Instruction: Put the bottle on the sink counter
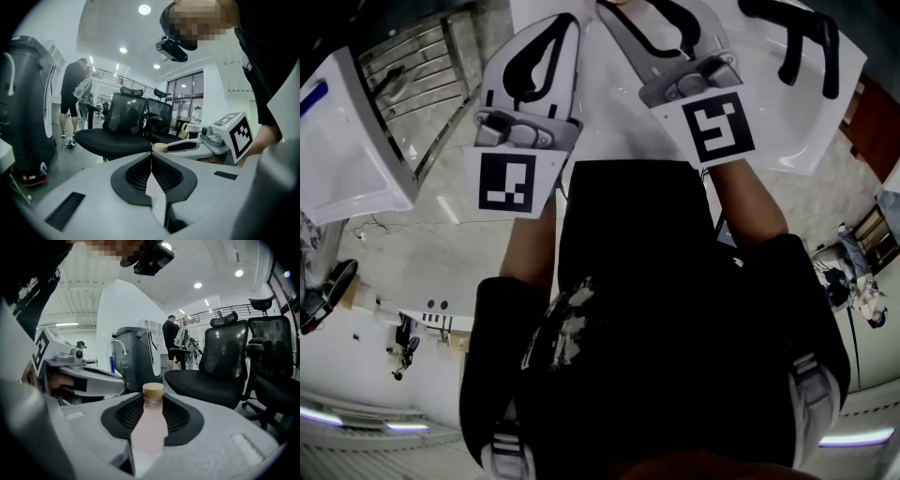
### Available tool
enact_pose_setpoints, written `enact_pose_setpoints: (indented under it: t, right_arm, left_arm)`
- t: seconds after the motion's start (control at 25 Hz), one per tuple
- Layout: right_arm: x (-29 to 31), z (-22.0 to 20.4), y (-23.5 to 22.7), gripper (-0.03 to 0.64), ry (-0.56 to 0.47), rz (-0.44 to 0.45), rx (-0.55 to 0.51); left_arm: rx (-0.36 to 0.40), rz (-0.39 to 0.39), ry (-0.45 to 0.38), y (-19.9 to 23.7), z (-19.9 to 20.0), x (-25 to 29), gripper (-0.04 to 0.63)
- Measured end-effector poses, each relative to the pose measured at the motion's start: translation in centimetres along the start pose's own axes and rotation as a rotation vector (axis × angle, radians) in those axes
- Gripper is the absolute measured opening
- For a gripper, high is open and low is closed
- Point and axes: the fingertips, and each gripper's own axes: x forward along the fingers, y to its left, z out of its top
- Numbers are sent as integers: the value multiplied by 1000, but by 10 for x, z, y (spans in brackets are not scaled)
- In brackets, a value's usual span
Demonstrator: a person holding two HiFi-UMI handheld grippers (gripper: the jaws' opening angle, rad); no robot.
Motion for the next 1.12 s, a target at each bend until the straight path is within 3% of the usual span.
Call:
enact_pose_setpoints:
  t: [0.44, 1.12]
  right_arm:
    - [51, -24, 4, 118, 12, 22, -27]
    - [51, -41, 5, 123, 6, -40, -62]
  left_arm:
    - [-62, 3, 18, 33, -23, 5, 14]
    - [-64, -36, 52, 20, -36, 4, 14]
